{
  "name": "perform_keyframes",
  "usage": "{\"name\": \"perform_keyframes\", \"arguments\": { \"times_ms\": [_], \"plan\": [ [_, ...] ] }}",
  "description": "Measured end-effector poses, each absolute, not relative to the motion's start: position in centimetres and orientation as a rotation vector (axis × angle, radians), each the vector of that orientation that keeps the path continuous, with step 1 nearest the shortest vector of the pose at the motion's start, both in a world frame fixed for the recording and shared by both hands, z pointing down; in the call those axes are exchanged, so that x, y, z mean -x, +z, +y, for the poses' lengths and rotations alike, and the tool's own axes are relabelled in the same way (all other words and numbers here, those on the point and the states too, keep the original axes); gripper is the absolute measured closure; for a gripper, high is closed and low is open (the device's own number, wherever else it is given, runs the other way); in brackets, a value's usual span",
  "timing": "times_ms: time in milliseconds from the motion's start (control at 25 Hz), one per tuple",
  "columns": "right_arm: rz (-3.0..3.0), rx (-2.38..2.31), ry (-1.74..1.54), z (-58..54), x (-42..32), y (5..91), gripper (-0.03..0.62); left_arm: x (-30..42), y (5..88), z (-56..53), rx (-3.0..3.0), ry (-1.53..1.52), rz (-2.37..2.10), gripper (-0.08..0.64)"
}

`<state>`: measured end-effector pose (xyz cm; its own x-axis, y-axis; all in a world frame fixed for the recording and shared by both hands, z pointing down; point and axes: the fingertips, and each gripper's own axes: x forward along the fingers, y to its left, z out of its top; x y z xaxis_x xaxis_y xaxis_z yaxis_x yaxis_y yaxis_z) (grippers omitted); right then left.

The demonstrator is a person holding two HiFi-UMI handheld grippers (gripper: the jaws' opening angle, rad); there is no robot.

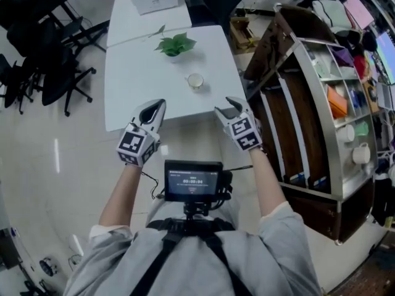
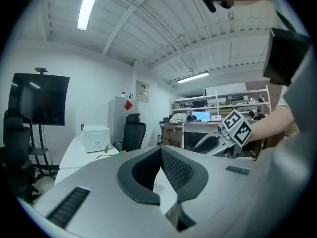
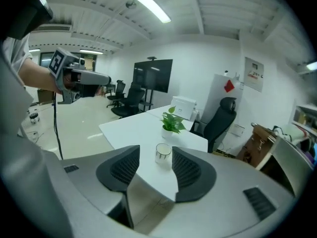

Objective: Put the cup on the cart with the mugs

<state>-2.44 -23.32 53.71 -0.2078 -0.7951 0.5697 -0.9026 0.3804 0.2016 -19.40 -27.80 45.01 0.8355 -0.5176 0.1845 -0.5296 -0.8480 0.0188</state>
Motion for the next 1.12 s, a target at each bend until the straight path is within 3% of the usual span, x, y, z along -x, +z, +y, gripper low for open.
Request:
{"name": "perform_keyframes", "arguments": {
  "times_ms": [120, 360, 720, 1120],
  "plan": [
    [-2.041, -1.266, 0.217, -26.7, 3.3, 56.0, 0.299, 19.3, 45.7, -29.3, -2.917, 0.263, -0.882, 0.558],
    [-2.019, -1.0, 0.243, -32.7, 3.6, 60.4, 0.188, 18.7, 47.1, -31.3, -2.833, 0.274, -0.997, 0.557],
    [-1.978, -0.711, 0.256, -38.6, 3.0, 66.6, 0.127, 17.0, 48.7, -33.4, -2.72, 0.286, -1.192, 0.557],
    [-1.896, -0.592, 0.327, -42.7, 4.8, 73.3, 0.127, 18.5, 50.2, -35.8, -2.691, 0.295, -1.221, 0.558]
  ]
}}
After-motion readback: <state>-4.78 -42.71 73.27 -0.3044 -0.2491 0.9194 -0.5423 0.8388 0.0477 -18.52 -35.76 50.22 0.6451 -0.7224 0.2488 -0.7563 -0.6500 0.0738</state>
